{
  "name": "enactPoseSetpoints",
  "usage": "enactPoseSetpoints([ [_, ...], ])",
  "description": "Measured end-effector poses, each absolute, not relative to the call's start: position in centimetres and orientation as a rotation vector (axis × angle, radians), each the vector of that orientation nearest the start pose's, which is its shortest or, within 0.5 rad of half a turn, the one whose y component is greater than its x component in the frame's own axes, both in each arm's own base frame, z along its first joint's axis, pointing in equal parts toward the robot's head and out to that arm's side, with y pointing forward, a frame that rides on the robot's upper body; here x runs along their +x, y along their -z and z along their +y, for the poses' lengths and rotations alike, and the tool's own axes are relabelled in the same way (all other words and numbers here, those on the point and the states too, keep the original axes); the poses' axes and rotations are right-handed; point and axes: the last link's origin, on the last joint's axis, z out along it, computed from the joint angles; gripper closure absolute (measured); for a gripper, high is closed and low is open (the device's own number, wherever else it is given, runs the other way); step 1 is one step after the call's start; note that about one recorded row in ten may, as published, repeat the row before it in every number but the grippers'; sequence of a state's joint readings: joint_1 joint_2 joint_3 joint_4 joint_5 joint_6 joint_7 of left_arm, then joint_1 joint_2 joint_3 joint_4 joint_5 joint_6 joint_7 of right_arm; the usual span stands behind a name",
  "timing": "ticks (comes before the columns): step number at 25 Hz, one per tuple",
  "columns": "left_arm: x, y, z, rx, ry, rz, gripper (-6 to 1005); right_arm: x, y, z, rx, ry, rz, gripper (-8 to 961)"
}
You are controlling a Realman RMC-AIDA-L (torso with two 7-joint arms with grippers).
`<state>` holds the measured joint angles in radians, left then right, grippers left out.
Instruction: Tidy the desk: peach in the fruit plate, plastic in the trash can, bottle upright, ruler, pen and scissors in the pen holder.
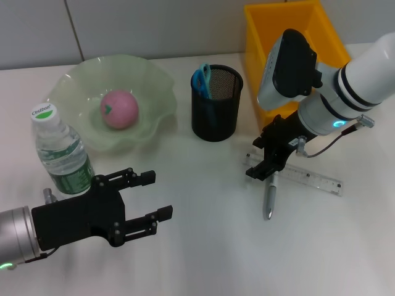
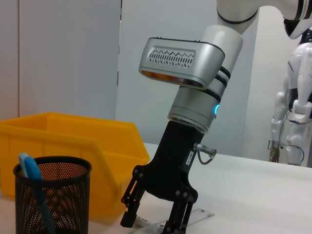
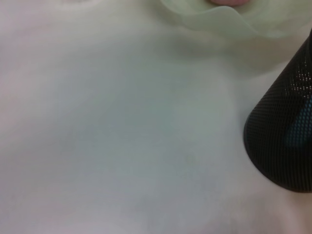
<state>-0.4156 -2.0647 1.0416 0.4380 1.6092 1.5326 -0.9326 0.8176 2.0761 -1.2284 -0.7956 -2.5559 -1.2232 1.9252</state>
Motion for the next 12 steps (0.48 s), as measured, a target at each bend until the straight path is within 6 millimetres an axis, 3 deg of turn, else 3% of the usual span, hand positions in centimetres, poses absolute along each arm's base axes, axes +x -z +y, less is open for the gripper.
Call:
enactPoseSetpoints([
  [4, -27.1, 4.54, 28.04, -2.74, 0.868, -0.306, 286, 20.76, 4.21, 40.4, -2.795, 0.491, 0.374, 228],
  [12, -27.13, 4.52, 28.03, -2.74, 0.868, -0.309, 286, 20.69, 4.39, 40.42, -2.798, 0.49, 0.375, 363],
])
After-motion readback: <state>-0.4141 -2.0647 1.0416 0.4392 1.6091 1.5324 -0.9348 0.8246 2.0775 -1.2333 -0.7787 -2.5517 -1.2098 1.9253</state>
